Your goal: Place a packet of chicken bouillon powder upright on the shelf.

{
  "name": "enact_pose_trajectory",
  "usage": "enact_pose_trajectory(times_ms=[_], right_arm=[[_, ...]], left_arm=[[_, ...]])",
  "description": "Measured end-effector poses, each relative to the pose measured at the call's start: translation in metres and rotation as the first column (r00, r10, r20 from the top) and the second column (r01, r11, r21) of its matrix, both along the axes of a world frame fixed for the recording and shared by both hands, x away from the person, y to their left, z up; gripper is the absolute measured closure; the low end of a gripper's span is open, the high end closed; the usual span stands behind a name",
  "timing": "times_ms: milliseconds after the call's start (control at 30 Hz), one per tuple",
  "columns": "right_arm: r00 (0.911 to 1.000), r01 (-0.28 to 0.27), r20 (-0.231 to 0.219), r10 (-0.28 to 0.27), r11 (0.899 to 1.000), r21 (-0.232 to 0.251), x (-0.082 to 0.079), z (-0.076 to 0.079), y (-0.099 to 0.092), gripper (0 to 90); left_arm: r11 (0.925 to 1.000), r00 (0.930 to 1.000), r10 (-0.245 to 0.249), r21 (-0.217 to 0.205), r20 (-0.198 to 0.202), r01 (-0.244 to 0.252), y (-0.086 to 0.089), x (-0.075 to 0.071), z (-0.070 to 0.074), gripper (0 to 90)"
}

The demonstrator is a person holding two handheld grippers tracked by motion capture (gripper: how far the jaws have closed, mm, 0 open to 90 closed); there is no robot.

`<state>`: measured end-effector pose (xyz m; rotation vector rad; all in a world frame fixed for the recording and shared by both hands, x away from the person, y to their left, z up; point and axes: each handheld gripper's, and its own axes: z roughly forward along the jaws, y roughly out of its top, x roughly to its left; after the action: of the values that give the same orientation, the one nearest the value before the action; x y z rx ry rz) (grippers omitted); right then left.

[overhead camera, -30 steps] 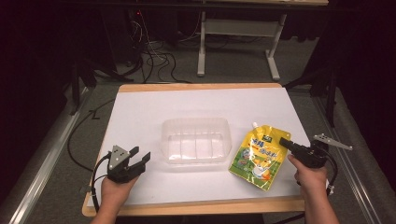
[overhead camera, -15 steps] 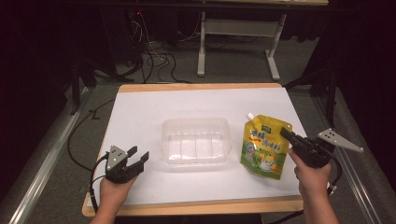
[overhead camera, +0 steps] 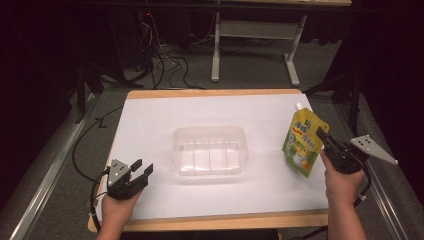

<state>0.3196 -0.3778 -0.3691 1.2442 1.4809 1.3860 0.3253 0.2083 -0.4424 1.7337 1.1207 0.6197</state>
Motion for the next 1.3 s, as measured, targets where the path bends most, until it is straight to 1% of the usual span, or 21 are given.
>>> enact_pose_trajectory(times_ms=[67, 100, 133, 200, 300, 367, 533, 600, 667, 700, 767, 800, 833, 867, 900, 933, 1000, 1033, 1067, 1100, 1300], right_arm=[[0.9999, -0.01, 0.002, 0.01, 1.0, -0.003, -0.007, -0.003, -0.001, 90.0], [0.9999, -0.01, 0.002, 0.01, 1.0, -0.003, -0.007, -0.003, -0.001, 90.0], [0.9999, -0.015, 0.0, 0.015, 1.0, -0.009, -0.012, -0.004, -0.001, 89.9], [0.9998, -0.019, -0.003, 0.019, 1.0, -0.007, -0.018, -0.006, 0.0, 89.6], [0.9997, -0.021, -0.008, 0.021, 0.999, -0.028, -0.026, -0.009, 0.002, 89.2], [0.9997, -0.018, -0.019, 0.017, 0.999, -0.035, -0.031, -0.01, 0.003, 88.8], [0.9993, -0.012, -0.036, 0.01, 0.999, -0.048, -0.039, -0.014, 0.003, 87.7], [0.9989, -0.01, -0.047, 0.008, 0.999, -0.049, -0.041, -0.016, 0.003, 85.8], [0.9983, -0.013, -0.057, 0.01, 0.999, -0.049, -0.041, -0.016, 0.003, 83.7], [0.9981, -0.016, -0.06, 0.013, 0.999, -0.048, -0.041, -0.018, 0.004, 80.1], [0.9969, -0.021, -0.076, 0.018, 0.999, -0.041, -0.04, -0.02, 0.005, 72.7], [0.9946, -0.017, -0.103, 0.013, 0.999, -0.04, -0.037, -0.023, 0.006, 67.6], [0.9923, -0.021, -0.123, 0.017, 0.999, -0.034, -0.035, -0.025, 0.006, 65.5], [0.9902, -0.027, -0.138, 0.022, 0.999, -0.031, -0.033, -0.028, 0.007, 64.1], [0.9881, -0.027, -0.152, 0.022, 0.999, -0.031, -0.031, -0.031, 0.007, 63.4], [0.9867, -0.029, -0.161, 0.023, 0.999, -0.037, -0.03, -0.033, 0.008, 63.4], [0.985, -0.023, -0.172, 0.016, 0.999, -0.041, -0.027, -0.035, 0.009, 65.1], [0.9842, -0.02, -0.177, 0.012, 0.999, -0.041, -0.027, -0.036, 0.009, 67.2], [0.9842, -0.02, -0.177, 0.012, 0.999, -0.041, -0.027, -0.036, 0.009, 67.2], [0.9828, -0.015, -0.184, 0.008, 0.999, -0.038, -0.025, -0.036, 0.009, 70.8], [0.9776, -0.012, -0.21, 0.005, 0.999, -0.034, -0.021, -0.041, 0.01, 76.7]], left_arm=[[1.0, 0.9999, 0.0, -0.002, -0.016, 0.0, -0.004, 0.006, 0.0, 57.7], [1.0, 0.9999, 0.0, -0.002, -0.016, 0.0, -0.004, 0.006, 0.0, 59.2], [1.0, 0.9998, 0.002, -0.006, -0.021, -0.002, -0.006, 0.009, 0.0, 60.4], [0.9998, 0.9994, 0.005, -0.018, -0.035, -0.005, -0.012, 0.016, -0.001, 61.6], [0.9997, 0.9988, 0.013, -0.02, -0.047, -0.014, -0.015, 0.021, -0.002, 63.6], [0.9992, 0.9983, 0.018, -0.036, -0.056, -0.02, -0.019, 0.027, -0.002, 64.8], [0.9993, 0.9984, 0.018, -0.033, -0.054, -0.02, -0.024, 0.033, -0.001, 65.8], [0.9997, 0.9987, 0.015, -0.021, -0.049, -0.016, -0.026, 0.035, -0.001, 66.2], [0.9999, 0.9993, 0.014, 0.006, -0.035, -0.014, -0.03, 0.036, -0.001, 67.0], [0.9998, 0.9995, 0.011, 0.018, -0.028, -0.01, -0.032, 0.037, -0.001, 68.3], [0.9996, 0.9998, 0.013, 0.024, -0.013, -0.013, -0.036, 0.039, -0.002, 74.9], [0.9995, 0.9999, 0.015, 0.028, -0.006, -0.015, -0.037, 0.04, -0.002, 82.9], [0.9991, 0.9997, 0.023, 0.037, -0.003, -0.023, -0.042, 0.046, -0.002, 86.6], [0.9991, 0.9997, 0.023, 0.037, -0.003, -0.023, -0.042, 0.046, -0.002, 89.6], [0.9989, 0.9996, 0.026, 0.039, -0.008, -0.026, -0.045, 0.05, -0.004, 90.0], [0.9977, 0.9991, 0.041, 0.054, -0.013, -0.04, -0.051, 0.058, -0.006, 90.0], [0.9971, 0.9982, 0.049, 0.061, -0.035, -0.047, -0.057, 0.065, -0.011, 90.0], [0.9963, 0.9979, 0.047, 0.074, -0.044, -0.044, -0.061, 0.068, -0.014, 90.0], [0.9963, 0.9979, 0.047, 0.074, -0.044, -0.044, -0.061, 0.068, -0.014, 90.0], [0.996, 0.9971, 0.044, 0.081, -0.062, -0.039, -0.068, 0.071, -0.019, 90.0], [0.9976, 0.9968, 0.022, 0.067, -0.076, -0.017, -0.083, 0.071, -0.022, 90.0]])
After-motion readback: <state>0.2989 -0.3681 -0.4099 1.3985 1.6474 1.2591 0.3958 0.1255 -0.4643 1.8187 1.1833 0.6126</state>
